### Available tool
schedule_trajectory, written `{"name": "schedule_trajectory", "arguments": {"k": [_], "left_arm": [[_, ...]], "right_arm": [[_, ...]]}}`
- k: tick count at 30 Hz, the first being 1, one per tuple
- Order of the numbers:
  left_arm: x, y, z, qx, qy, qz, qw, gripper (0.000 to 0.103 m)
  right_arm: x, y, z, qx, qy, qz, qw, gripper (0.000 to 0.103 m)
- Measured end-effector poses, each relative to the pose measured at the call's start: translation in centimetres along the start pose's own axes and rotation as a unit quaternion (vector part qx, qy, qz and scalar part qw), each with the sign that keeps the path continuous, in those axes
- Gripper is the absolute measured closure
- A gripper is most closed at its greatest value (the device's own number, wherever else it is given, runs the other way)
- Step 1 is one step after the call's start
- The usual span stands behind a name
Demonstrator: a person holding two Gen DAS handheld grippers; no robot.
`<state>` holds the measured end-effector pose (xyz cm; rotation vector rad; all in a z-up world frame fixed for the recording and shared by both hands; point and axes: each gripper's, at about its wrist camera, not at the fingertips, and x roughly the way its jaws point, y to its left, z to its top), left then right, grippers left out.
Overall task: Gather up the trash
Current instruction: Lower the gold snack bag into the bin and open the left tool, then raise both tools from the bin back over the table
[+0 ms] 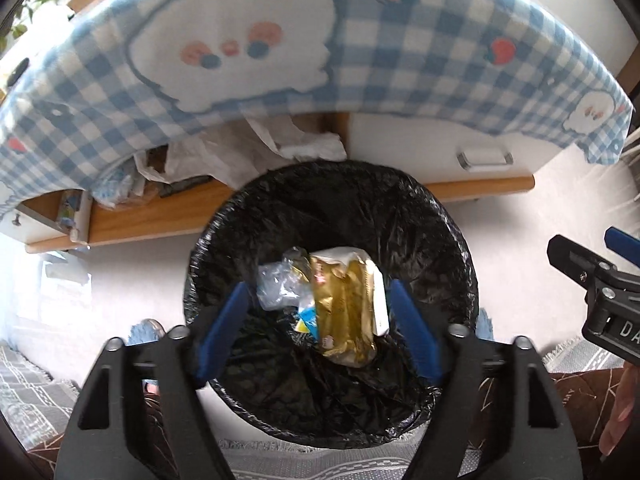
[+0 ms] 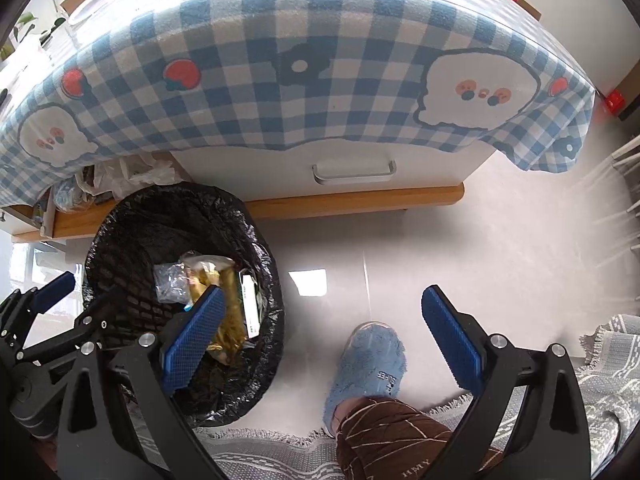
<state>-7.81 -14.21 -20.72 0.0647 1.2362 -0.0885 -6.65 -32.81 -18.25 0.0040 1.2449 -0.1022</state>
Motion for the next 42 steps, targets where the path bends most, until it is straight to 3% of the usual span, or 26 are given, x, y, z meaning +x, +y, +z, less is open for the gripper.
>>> {"name": "schedule_trajectory", "arguments": {"k": [7,23,42], "left_arm": [[-2.5,1.7,0.9,-0.016,-0.033,0.004,0.9993,0.006],[-8.3,4.3,4.3,-0.042,-0.096,0.004,0.9945,0.006],[-9.9,7.1,9.9,-0.053,-0.124,0.011,0.9908,0.006]], "right_arm": [[-1.3,0.6,0.4,-0.003,-0.025,0.011,1.000,0.009],[-5.8,1.4,3.2,-0.004,-0.112,0.034,0.993,0.009],[-7.8,2.6,9.1,-0.019,-0.173,0.043,0.984,0.009]]}}
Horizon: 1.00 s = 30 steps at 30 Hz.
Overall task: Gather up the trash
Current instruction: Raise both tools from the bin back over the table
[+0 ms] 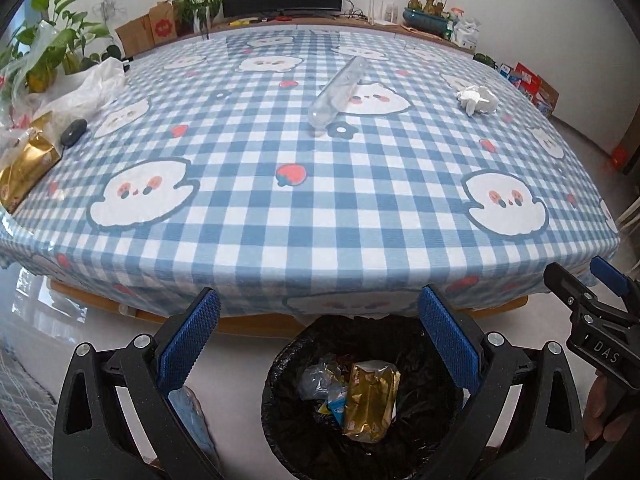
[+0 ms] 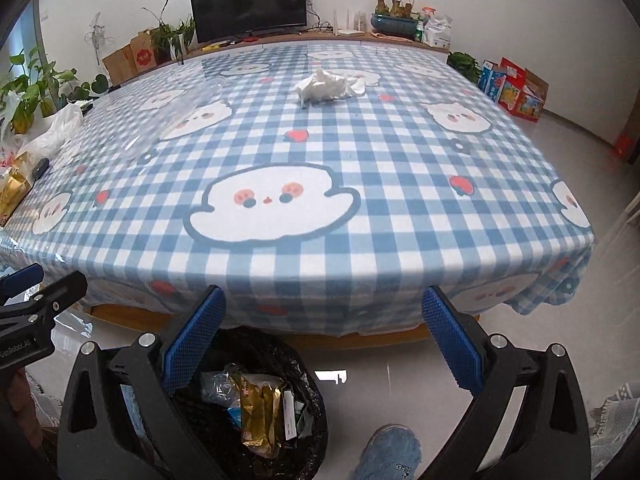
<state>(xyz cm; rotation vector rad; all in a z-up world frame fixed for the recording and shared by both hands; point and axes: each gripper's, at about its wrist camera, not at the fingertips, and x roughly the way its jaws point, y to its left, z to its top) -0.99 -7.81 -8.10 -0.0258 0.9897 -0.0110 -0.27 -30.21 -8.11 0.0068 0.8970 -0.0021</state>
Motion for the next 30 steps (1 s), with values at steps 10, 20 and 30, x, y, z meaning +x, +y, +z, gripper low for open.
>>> {"name": "schedule_trajectory", "arguments": {"k": [10,20,30], "left_arm": [[-0.1,0.4,3.0,-0.002,-0.014,0.001,0.9999,0.006],[-0.3,0.8,7.5,0.004,-0.030,0.005,0.9995,0.006],[-0.9,0.7,10.5,0.011,-0.045,0.002,0.9989,0.006]], "right_arm": [[-0.3,0.6,3.3,-0.012,-0.032,0.000,0.999,0.009],[-0.4,1.1,6.4,-0.011,-0.044,-0.007,0.999,0.009],[-0.5,1.6,9.5,-0.012,-0.060,-0.006,0.998,0.009]]}}
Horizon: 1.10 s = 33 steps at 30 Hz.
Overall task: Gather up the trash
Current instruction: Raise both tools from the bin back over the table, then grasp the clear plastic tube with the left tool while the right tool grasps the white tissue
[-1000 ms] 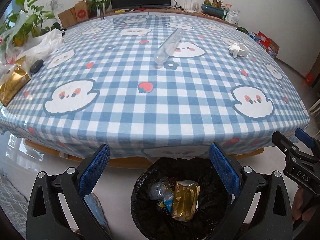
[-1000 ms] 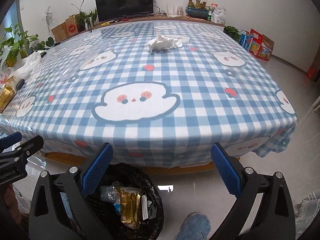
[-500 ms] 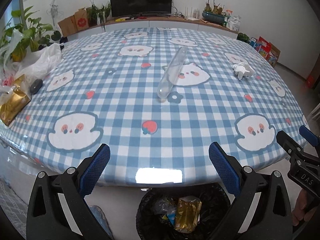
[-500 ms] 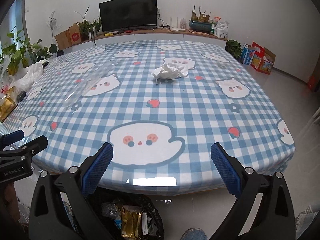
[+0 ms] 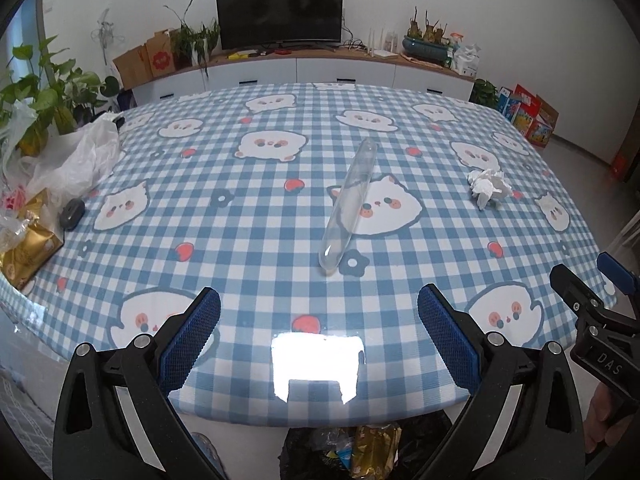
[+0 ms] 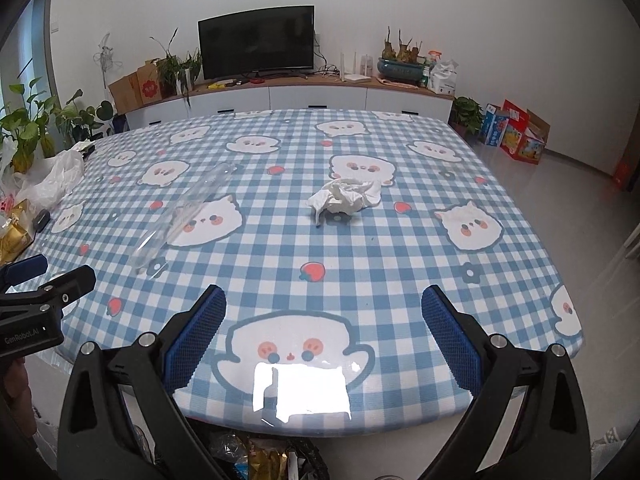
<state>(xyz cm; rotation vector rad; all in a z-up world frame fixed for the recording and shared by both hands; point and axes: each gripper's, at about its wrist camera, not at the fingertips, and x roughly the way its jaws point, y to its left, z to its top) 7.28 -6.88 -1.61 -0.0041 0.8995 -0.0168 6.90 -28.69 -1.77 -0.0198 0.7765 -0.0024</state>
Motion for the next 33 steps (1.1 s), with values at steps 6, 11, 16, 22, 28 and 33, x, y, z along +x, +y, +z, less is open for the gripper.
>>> {"name": "schedule_trajectory", "arguments": {"k": [6,11,16,22,28,33], "left_arm": [[0.6,0.3,1.5,0.001,-0.004,0.002,1.0000,0.006],[1.3,0.4,2.6,0.003,-0.006,0.004,1.0000,0.006],[2.3,0.3,3.5,0.005,-0.002,0.003,1.0000,0.006],[3.7,-0.1,4.4,0.007,0.006,0.002,1.0000,0.006],[5.7,-0.5,5.6,0.012,0.016,0.003,0.9998,0.006],[7.2,-0.6,6.9,0.007,0.022,0.001,0.9997,0.006]], "right_arm": [[0.9,-0.3,1.3,0.005,-0.002,-0.001,1.000,0.009],[1.9,0.0,2.6,0.001,-0.002,-0.002,1.000,0.009],[3.0,0.2,3.7,0.000,-0.001,-0.003,1.000,0.009],[4.4,0.1,5.1,-0.001,0.003,-0.007,1.000,0.009],[6.6,-0.6,6.5,0.008,0.013,-0.015,1.000,0.009],[8.5,-0.9,7.7,0.018,0.022,-0.014,0.999,0.012]]}}
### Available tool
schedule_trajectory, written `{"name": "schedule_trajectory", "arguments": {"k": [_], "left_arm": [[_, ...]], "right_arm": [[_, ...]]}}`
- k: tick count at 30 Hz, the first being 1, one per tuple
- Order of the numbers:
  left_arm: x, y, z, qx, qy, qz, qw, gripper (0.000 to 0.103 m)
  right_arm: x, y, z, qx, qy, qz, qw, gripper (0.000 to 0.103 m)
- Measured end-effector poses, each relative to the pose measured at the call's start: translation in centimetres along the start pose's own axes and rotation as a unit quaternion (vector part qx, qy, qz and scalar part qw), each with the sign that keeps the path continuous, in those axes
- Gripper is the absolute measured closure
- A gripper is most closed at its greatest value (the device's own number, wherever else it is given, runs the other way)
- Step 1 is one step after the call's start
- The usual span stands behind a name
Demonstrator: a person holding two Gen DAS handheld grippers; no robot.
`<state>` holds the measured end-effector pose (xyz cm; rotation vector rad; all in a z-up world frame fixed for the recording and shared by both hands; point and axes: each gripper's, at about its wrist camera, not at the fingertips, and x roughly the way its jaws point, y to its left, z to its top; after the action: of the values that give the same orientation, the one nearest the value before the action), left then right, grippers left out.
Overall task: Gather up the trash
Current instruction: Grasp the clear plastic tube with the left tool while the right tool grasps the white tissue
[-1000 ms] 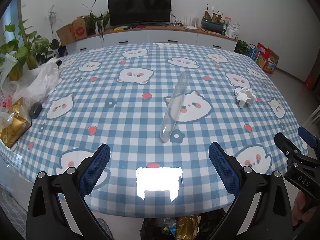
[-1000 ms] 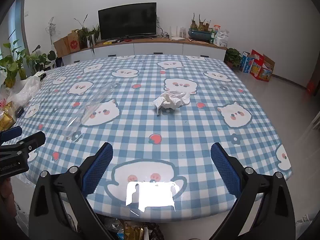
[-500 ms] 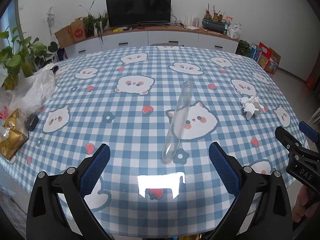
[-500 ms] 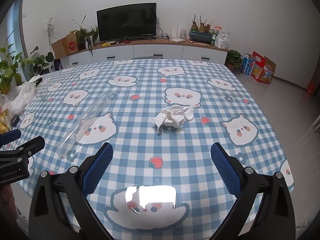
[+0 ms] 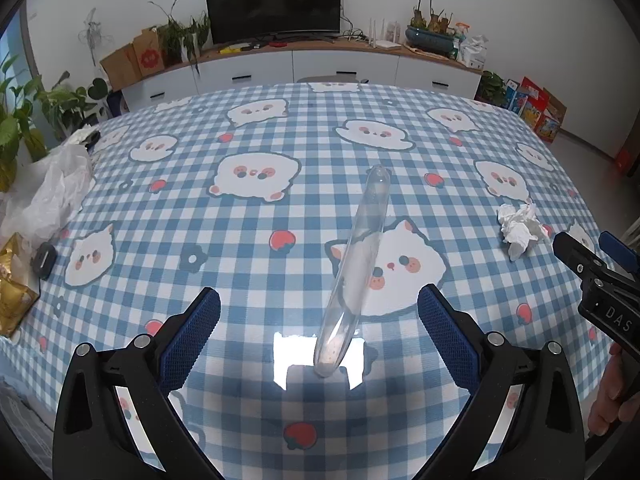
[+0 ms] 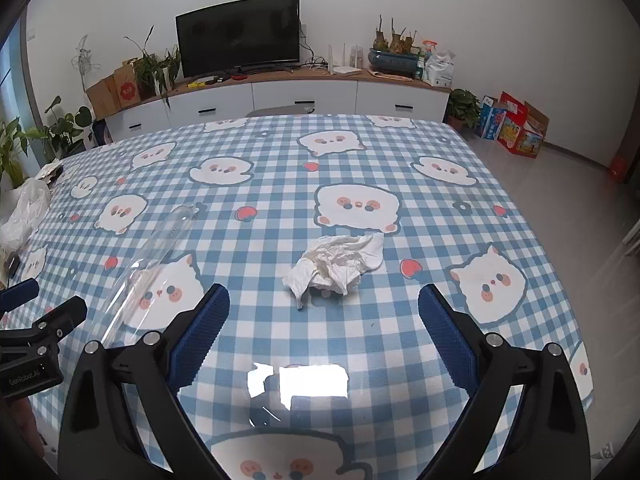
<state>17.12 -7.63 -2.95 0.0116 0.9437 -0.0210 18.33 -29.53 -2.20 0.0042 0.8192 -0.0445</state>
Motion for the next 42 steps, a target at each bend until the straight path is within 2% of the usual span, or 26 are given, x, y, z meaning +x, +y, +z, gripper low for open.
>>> {"name": "schedule_trajectory", "arguments": {"k": [11,18,29,32,38,42], "left_arm": [[4.2,-0.6,2.8,-0.007,0.006,-0.001,1.0000,0.006],[7.2,-0.8,3.5,-0.007,0.023,-0.001,0.9997,0.011],[8.1,-1.9,3.1,0.001,0.029,-0.001,0.9996,0.039],[8.4,-1.8,3.0,-0.007,0.039,-0.013,0.9991,0.052],[8.9,-2.2,2.7,0.005,0.044,-0.001,0.9990,0.076],[8.8,-2.1,2.6,0.006,0.047,-0.004,0.9989,0.078]], "right_arm": [[4.5,0.3,1.1,-0.001,0.015,0.001,1.000,0.019],[7.4,-0.4,0.5,0.010,0.037,-0.003,0.999,0.032],[8.2,-0.9,0.3,0.020,0.048,0.004,0.999,0.056],[8.3,-0.9,0.2,0.020,0.051,0.006,0.999,0.063],[8.6,-0.9,0.2,0.021,0.054,0.009,0.998,0.076],[8.7,-1.0,0.2,0.024,0.054,0.010,0.998,0.082]]}}
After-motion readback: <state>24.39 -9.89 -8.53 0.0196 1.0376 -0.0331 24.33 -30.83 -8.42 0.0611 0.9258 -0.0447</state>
